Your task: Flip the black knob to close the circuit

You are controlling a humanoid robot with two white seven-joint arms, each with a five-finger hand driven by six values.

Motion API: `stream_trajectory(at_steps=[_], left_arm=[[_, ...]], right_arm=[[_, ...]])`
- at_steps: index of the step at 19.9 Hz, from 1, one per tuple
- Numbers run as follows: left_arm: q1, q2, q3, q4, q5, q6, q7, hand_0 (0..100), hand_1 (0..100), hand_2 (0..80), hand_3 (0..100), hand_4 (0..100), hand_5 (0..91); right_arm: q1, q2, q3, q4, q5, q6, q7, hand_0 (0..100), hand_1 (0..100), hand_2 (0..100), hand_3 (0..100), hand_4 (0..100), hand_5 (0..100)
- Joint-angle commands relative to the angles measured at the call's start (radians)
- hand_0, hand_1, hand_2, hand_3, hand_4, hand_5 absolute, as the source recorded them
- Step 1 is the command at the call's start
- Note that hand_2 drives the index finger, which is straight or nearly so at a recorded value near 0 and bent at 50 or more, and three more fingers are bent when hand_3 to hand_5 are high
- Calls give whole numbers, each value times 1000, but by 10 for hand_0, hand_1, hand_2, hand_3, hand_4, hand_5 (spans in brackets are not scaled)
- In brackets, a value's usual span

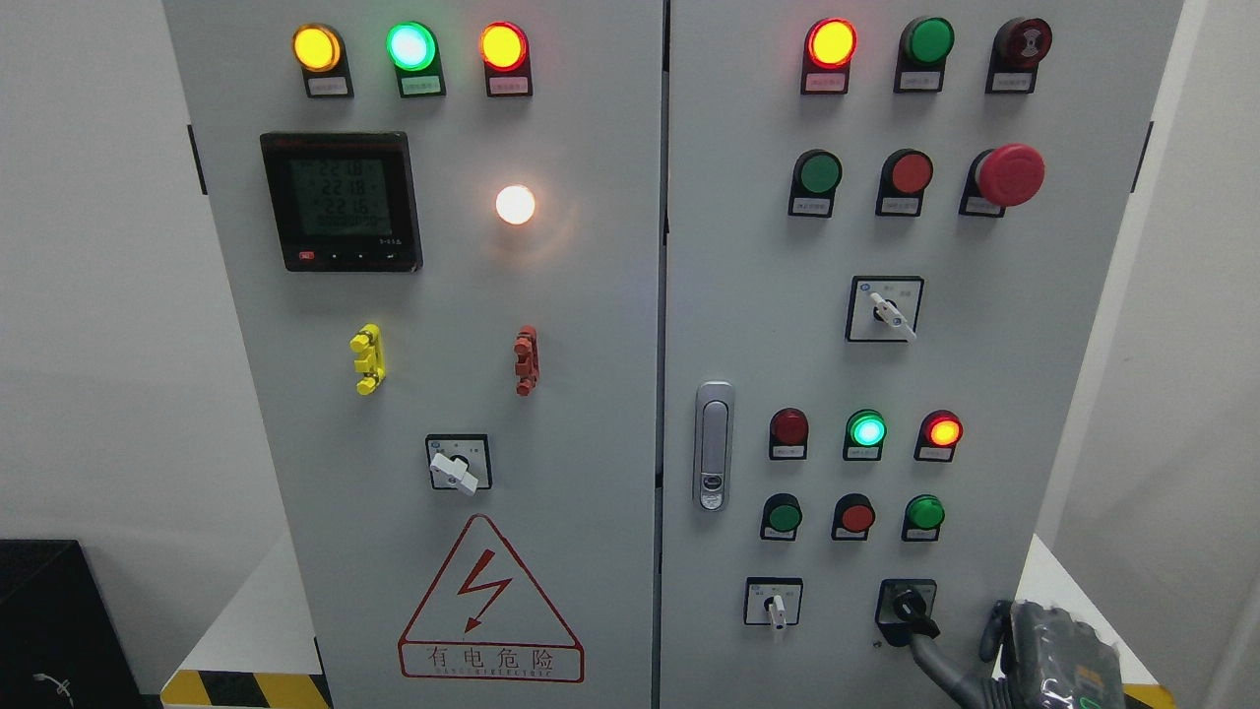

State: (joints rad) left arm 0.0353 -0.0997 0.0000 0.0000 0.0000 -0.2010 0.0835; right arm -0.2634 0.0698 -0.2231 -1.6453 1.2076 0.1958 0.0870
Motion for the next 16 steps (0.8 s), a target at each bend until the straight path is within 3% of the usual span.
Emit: stream_trajectory(at_steps=[1, 16], left_arm=[[0, 0, -21, 21, -21, 0, 1, 0, 0, 0, 0, 0, 0], [0, 0, -21, 21, -21, 0, 1, 0, 0, 0, 0, 0, 0]], right_arm=[[1, -1, -4, -14, -11, -1, -1, 0, 238, 764, 932, 763, 774], [27, -1, 34, -39, -25, -12, -1, 0, 227, 764, 931, 763, 773]])
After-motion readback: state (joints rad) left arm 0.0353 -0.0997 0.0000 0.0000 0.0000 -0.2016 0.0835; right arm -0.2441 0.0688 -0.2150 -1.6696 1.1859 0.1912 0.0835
